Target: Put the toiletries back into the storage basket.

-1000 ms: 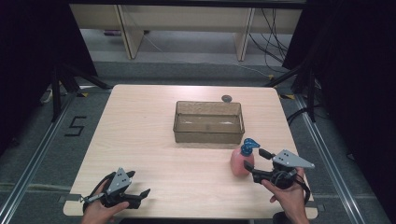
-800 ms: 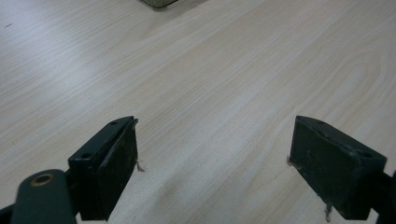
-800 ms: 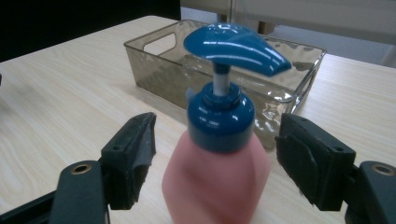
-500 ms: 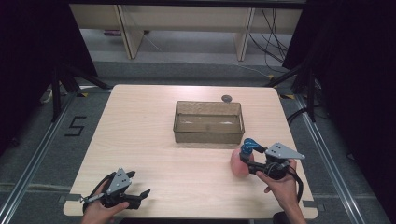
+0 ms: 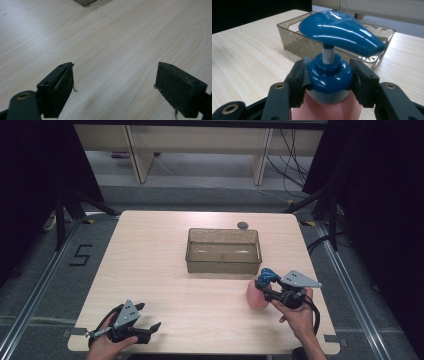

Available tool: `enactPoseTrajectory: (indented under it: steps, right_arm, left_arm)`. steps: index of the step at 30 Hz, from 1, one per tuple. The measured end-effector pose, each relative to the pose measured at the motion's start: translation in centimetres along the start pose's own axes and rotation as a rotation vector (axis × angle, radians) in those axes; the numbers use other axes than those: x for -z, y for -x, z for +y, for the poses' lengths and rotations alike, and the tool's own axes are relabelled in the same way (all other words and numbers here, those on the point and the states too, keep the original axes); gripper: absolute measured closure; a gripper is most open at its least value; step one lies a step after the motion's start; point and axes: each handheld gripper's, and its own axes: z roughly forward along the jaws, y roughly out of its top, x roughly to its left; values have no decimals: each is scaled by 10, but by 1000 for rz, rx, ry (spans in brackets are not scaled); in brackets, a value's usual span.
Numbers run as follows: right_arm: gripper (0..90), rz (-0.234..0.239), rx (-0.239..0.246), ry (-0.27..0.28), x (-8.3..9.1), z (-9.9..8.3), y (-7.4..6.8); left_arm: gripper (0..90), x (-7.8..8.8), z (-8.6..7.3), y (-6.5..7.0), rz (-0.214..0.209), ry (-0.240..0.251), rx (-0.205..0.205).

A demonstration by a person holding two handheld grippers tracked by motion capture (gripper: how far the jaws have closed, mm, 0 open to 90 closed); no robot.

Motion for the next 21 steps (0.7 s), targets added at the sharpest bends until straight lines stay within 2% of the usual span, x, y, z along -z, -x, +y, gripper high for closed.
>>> enactPoseTrajectory:
  steps: [2, 5, 7, 8, 11, 13, 15, 16, 17, 18, 20, 21]
  right_arm:
    - [528, -6, 1, 8, 0, 0, -2]
    - [534, -16, 6, 5, 0, 1, -5]
    - [535, -17, 3, -1, 0, 1, -5]
    - [536, -28, -2, 0, 0, 2, -5]
    - [536, -29, -18, 4, 1, 3, -3]
    - [536, -44, -4, 3, 3, 6, -3]
    - [537, -46, -14, 2, 5, 8, -3]
    - [537, -52, -3, 23, 4, 10, -2]
    - [536, -55, -35, 10, 6, 11, -4]
    - [536, -44, -13, 23, 5, 13, -3]
    - [536, -48, -23, 14, 6, 14, -4]
    - [536, -51, 4, 30, 5, 16, -3]
  left_arm:
    - [148, -1, 2, -1, 11, 36, 8]
    - [148, 1, 3, 1, -3, 60, 21]
    - [148, 1, 3, 1, -7, 58, 22]
    - [148, 1, 3, 0, -3, 47, 7]
    - [148, 0, 2, 1, -3, 44, 21]
    - [148, 0, 3, 1, -7, 47, 22]
    - [148, 0, 3, 1, -5, 39, 16]
    - [148, 0, 2, 2, -9, 44, 23]
    - [148, 1, 2, 1, -5, 39, 16]
    - [148, 1, 2, 1, -3, 37, 14]
    - [148, 1, 2, 0, -5, 41, 15]
    - [148, 1, 2, 1, 0, 38, 23]
